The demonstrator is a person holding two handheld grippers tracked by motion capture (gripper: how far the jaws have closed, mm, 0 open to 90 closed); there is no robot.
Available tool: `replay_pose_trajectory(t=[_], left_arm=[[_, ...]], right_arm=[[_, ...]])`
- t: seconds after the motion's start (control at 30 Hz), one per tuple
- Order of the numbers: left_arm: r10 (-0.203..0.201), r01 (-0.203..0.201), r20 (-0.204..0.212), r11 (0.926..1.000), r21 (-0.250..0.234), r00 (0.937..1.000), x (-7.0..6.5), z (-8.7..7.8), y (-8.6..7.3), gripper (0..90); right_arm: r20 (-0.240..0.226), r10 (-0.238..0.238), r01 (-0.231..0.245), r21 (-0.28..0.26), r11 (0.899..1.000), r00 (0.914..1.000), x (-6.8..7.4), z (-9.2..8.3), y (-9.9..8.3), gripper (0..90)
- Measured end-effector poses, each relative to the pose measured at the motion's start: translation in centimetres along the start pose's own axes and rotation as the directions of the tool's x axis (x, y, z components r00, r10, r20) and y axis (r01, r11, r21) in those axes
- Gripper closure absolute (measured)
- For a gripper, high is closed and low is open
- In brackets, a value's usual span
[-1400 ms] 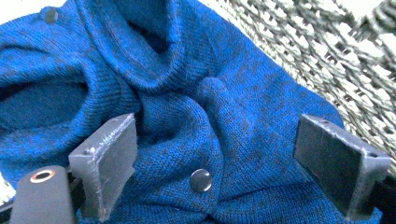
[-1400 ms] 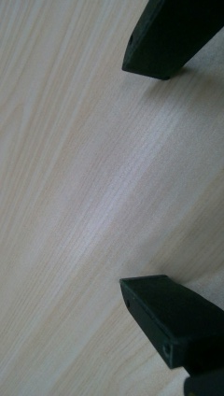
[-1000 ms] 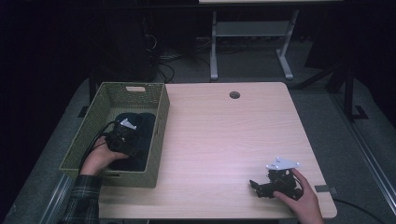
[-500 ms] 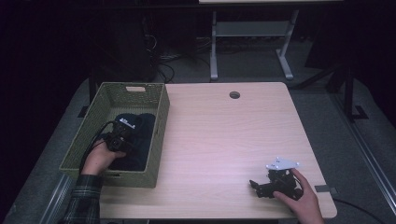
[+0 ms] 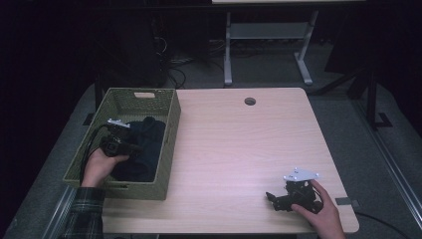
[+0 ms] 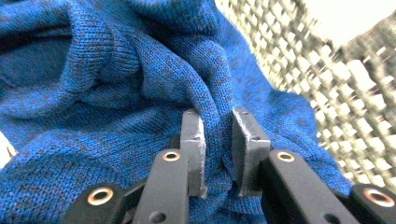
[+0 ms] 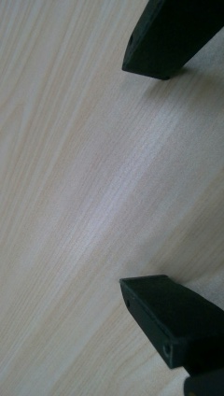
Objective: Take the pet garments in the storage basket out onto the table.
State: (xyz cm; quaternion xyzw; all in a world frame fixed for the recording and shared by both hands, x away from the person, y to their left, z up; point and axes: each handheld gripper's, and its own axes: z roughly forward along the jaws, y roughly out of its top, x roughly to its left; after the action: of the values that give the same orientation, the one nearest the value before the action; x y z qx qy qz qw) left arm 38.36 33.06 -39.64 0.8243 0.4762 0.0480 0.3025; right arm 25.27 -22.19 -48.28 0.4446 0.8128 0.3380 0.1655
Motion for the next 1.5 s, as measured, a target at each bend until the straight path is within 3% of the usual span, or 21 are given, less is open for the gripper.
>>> replay_pose_trajectory(t=[0.13, 0.4, 0.57, 0.8, 0.93, 1.27, 1.4, 1.5], left_arm=[[-0.018, 0.020, 0.020, 0.9966, -0.080, 0.9996, 0.1, -1.0, 0.0, 77.2], [-0.006, 0.015, 0.042, 0.9748, -0.222, 0.9991, 0.0, -3.1, 0.0, 77.4], [-0.008, 0.029, 0.069, 0.9497, -0.312, 0.9976, -0.3, -4.8, 0.1, 77.5], [0.011, 0.032, 0.090, 0.8894, -0.456, 0.9958, -0.8, -7.5, 0.3, 77.7], [0.035, 0.021, 0.103, 0.8669, -0.498, 0.9941, -1.4, -8.7, 0.7, 77.7], [0.114, -0.026, 0.125, 0.8342, -0.551, 0.9856, -3.7, -10.1, 2.6, 77.7], [0.147, -0.048, 0.132, 0.8247, -0.564, 0.9802, -4.8, -10.6, 3.4, 77.6], [0.169, -0.056, 0.144, 0.8135, -0.579, 0.9751, -5.7, -10.7, 4.1, 77.6]], right_arm=[[0.000, 0.000, 0.000, 0.000, 1.000, 1.0000, 0.0, 0.0, 0.0, 0.0], [0.000, 0.000, 0.000, 0.000, 1.000, 1.0000, 0.0, 0.0, 0.0, 0.0], [0.000, 0.000, 0.000, 0.000, 1.000, 1.0000, 0.0, 0.0, 0.0, 0.0], [0.000, 0.000, 0.000, 0.000, 1.000, 1.0000, 0.0, 0.0, 0.0, 0.0], [0.000, 0.000, 0.000, 0.000, 1.000, 1.0000, 0.0, 0.0, 0.0, 0.0], [0.000, -0.001, 0.001, -0.001, 1.000, 1.0000, 0.0, 0.0, 0.0, 0.0], [0.000, 0.000, 0.000, 0.000, 1.000, 1.0000, 0.0, 0.0, 0.0, 0.0], [0.000, 0.000, 0.000, 0.000, 1.000, 1.0000, 0.0, 0.0, 0.0, 0.0]])
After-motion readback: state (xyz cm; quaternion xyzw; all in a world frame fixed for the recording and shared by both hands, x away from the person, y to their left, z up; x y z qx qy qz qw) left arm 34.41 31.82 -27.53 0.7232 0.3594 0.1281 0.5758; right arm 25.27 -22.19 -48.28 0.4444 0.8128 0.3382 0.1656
